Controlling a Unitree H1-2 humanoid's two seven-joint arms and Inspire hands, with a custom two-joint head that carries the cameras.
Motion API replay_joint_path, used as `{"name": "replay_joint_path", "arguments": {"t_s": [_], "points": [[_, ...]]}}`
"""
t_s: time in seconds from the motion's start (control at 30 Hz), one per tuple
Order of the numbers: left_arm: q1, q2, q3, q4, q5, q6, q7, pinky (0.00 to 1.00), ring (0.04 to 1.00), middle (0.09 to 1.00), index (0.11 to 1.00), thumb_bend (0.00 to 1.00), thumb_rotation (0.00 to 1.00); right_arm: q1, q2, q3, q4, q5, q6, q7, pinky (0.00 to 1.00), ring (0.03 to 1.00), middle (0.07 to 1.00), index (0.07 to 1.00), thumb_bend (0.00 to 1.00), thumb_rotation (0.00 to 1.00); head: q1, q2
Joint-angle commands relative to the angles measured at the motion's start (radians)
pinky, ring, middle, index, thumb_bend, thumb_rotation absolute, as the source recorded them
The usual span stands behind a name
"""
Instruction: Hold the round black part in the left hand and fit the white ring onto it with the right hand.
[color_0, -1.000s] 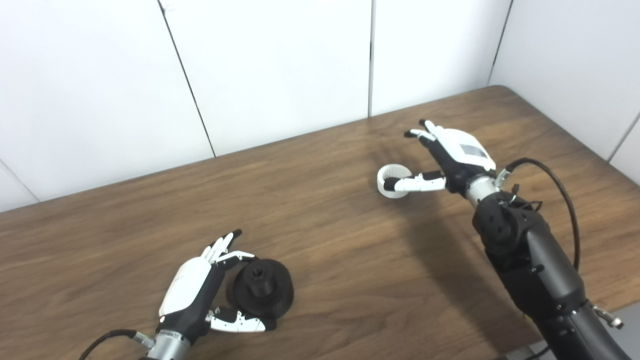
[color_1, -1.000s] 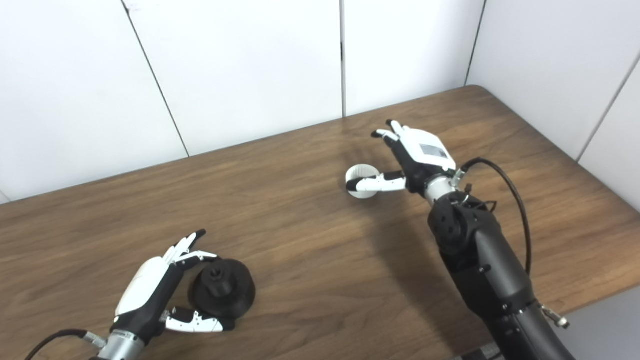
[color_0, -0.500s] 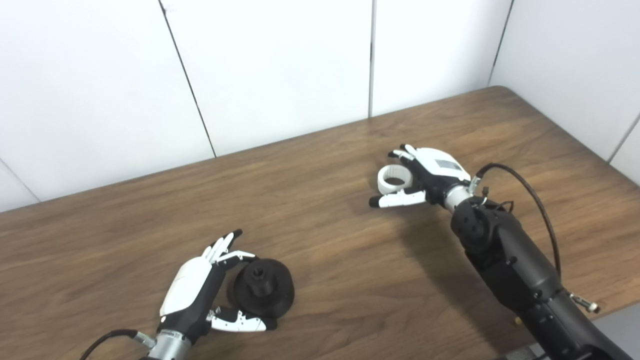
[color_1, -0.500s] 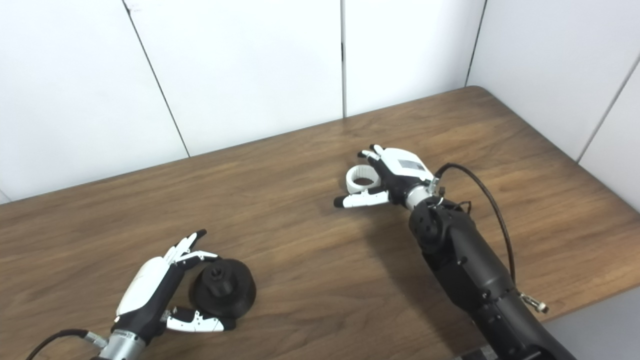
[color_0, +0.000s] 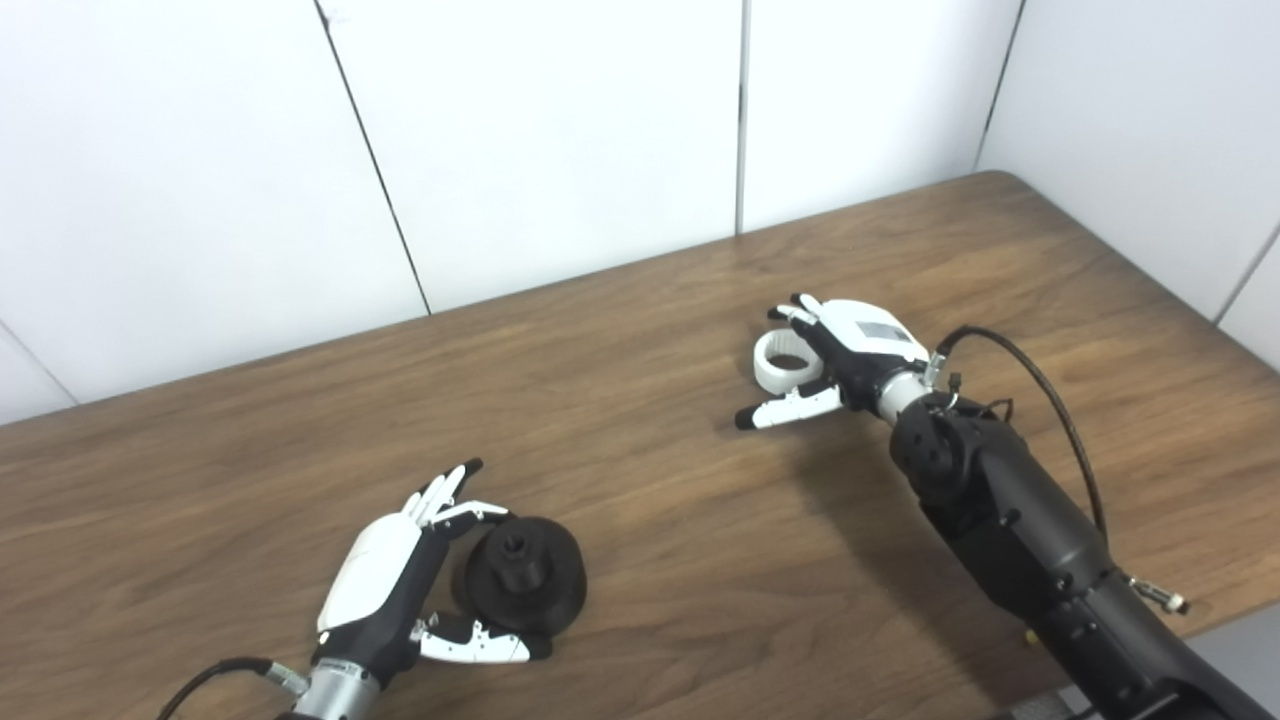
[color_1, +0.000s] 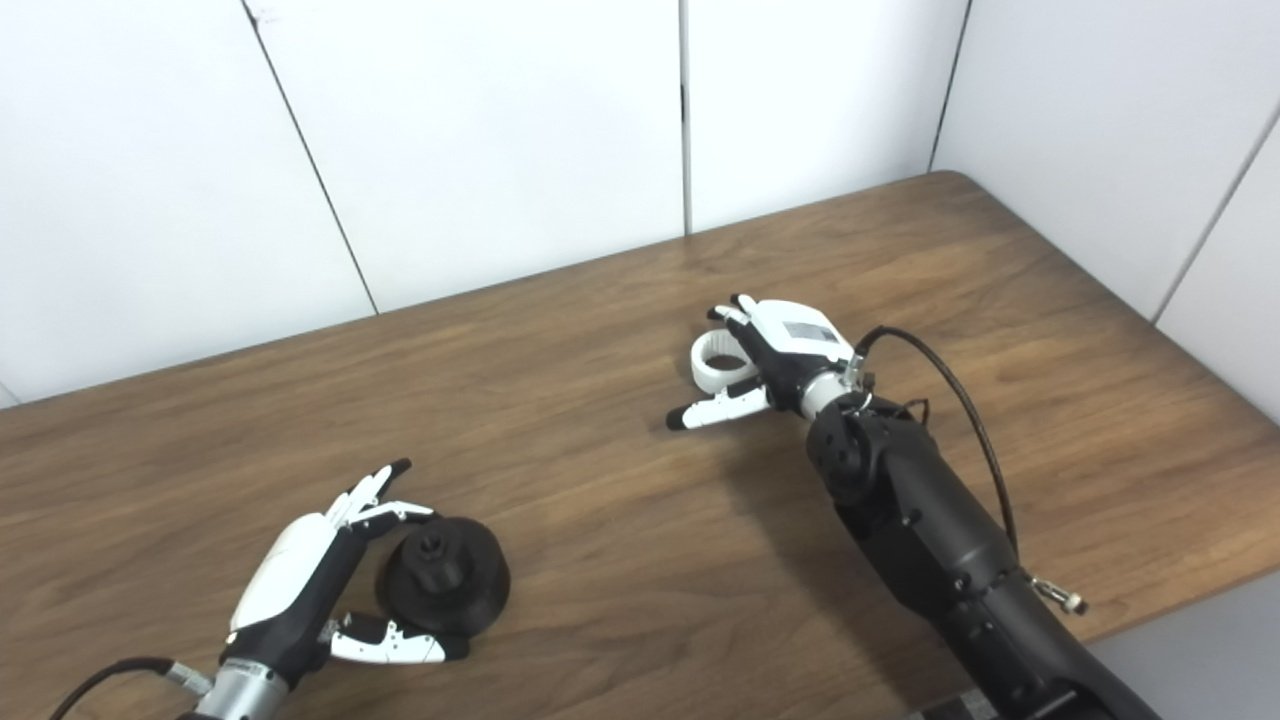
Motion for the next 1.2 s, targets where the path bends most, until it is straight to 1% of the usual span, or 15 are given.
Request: {"name": "replay_joint_path", "arguments": {"t_s": [0.0,0.07,0.13,0.23,0.33,0.53,0.6,0.73,0.8,0.87,0.93,1.07,1.17], "points": [[-0.018,0.017,0.012,-0.017,-0.002,-0.009,0.002,1.00,1.000,1.000,0.626,0.94,0.31,-0.038,-0.029,-0.011,0.004,0.003,0.005,-0.018,0.90,0.999,1.000,0.941,1.00,0.64,-0.002,0.001],[-0.017,0.018,0.014,-0.017,-0.004,-0.010,0.001,1.00,1.000,1.000,0.626,0.94,0.31,-0.034,-0.032,-0.020,0.013,0.010,-0.003,-0.035,0.90,1.000,1.000,0.937,1.00,0.64,-0.006,0.002],[-0.017,0.019,0.015,-0.015,-0.005,-0.016,0.003,1.00,1.000,1.000,0.626,0.94,0.32,-0.030,-0.037,-0.028,0.020,0.016,-0.007,-0.051,0.90,1.000,1.000,0.931,1.00,0.65,-0.009,0.003],[-0.016,0.020,0.016,-0.015,-0.005,-0.015,0.000,1.00,1.000,1.000,0.626,0.94,0.32,-0.025,-0.047,-0.036,0.019,0.023,0.004,-0.051,0.91,1.000,1.000,0.932,1.00,0.64,-0.008,0.004],[-0.015,0.021,0.017,-0.014,-0.009,-0.013,-0.003,1.00,1.000,1.000,0.626,0.94,0.32,-0.016,-0.060,-0.041,0.011,0.026,0.006,-0.055,0.90,0.994,1.000,0.925,1.00,0.63,-0.009,0.004],[-0.011,0.022,0.018,-0.018,-0.012,-0.013,-0.007,1.00,1.000,1.000,0.625,0.93,0.31,-0.003,-0.062,-0.050,0.009,0.030,0.005,-0.082,0.88,0.969,1.000,0.898,1.00,0.59,-0.008,0.007],[-0.010,0.022,0.017,-0.022,-0.011,-0.012,-0.009,1.00,1.000,1.000,0.625,0.93,0.32,-0.001,-0.061,-0.050,0.004,0.032,0.010,-0.082,0.88,0.967,1.000,0.888,0.96,0.57,-0.008,0.008],[-0.009,0.025,0.017,-0.027,-0.013,-0.012,-0.010,1.00,1.000,1.000,0.625,0.93,0.33,0.002,-0.061,-0.048,-0.001,0.033,0.011,-0.083,0.87,0.961,1.000,0.875,0.94,0.55,-0.007,0.011],[-0.008,0.026,0.017,-0.030,-0.014,-0.011,-0.012,1.00,1.000,1.000,0.626,0.93,0.34,0.003,-0.060,-0.045,-0.003,0.031,0.010,-0.086,0.85,0.957,1.000,0.857,0.91,0.53,-0.007,0.013],[-0.009,0.025,0.017,-0.034,-0.014,-0.005,-0.015,1.00,1.000,1.000,0.626,0.92,0.32,0.003,-0.058,-0.045,-0.003,0.033,0.008,-0.092,0.86,0.955,0.997,0.836,0.89,0.50,-0.005,0.015],[-0.010,0.024,0.017,-0.031,-0.017,-0.007,-0.013,1.00,1.000,1.000,0.625,0.92,0.32,0.005,-0.053,-0.049,0.003,0.038,-0.005,-0.113,0.85,0.945,0.985,0.801,0.87,0.46,-0.005,0.015],[-0.011,0.023,0.016,-0.031,-0.018,-0.008,-0.012,1.00,1.000,1.000,0.624,0.92,0.32,0.012,-0.048,-0.054,0.000,0.054,-0.019,-0.131,0.85,0.945,0.978,0.774,0.85,0.42,0.002,0.021],[-0.011,0.021,0.014,-0.029,-0.012,-0.008,-0.010,1.00,1.000,1.000,0.625,0.93,0.32,0.014,-0.046,-0.048,0.001,0.056,-0.021,-0.143,0.85,0.942,0.976,0.765,0.85,0.42,0.003,0.023]]}}
